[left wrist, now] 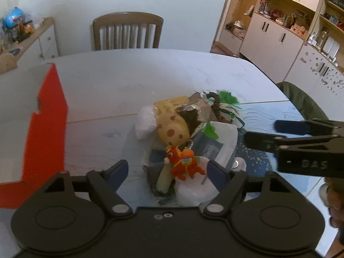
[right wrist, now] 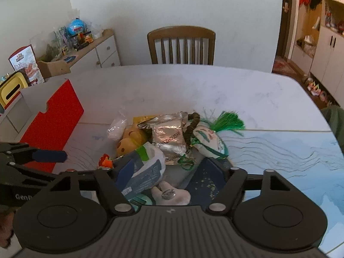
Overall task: Organize objects
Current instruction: 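Grasp the orange toy horse with the left gripper while the right grasps the wet-wipe pack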
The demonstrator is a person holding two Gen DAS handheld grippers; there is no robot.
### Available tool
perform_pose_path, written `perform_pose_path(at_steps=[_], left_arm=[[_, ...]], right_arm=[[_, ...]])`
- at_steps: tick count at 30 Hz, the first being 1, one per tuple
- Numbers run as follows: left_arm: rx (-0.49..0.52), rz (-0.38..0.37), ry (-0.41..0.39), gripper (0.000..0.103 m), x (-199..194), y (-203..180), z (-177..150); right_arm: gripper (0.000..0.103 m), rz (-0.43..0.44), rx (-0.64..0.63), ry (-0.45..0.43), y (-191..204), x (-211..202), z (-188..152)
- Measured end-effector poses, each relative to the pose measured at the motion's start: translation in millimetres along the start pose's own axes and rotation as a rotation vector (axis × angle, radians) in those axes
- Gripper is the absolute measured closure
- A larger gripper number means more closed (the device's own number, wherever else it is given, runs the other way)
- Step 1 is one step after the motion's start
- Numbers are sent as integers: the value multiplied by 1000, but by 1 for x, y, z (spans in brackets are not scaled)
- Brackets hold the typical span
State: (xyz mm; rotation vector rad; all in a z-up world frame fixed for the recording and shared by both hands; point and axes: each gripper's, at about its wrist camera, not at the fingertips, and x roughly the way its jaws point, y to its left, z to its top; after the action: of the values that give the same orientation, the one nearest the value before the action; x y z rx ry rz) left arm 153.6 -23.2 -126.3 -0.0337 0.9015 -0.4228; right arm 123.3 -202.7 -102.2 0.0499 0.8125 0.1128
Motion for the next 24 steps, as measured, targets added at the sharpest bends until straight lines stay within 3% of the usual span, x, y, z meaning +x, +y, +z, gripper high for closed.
perform_pose_path(at_steps=[5, 10, 17, 24], left_arm=[[-33, -60, 40, 36, 16, 6, 3], [-12, -97, 42, 41, 24, 6, 4], [4, -141, 46, 58, 31, 4, 5], [1, -147, 37, 60, 31, 4, 5]], right_arm=[[41, 29, 44, 35, -1, 15, 2], [52, 60, 94, 75, -3, 27, 1], [67, 99, 144, 114, -3, 37, 0], [83, 130, 180, 111, -4, 39, -1]])
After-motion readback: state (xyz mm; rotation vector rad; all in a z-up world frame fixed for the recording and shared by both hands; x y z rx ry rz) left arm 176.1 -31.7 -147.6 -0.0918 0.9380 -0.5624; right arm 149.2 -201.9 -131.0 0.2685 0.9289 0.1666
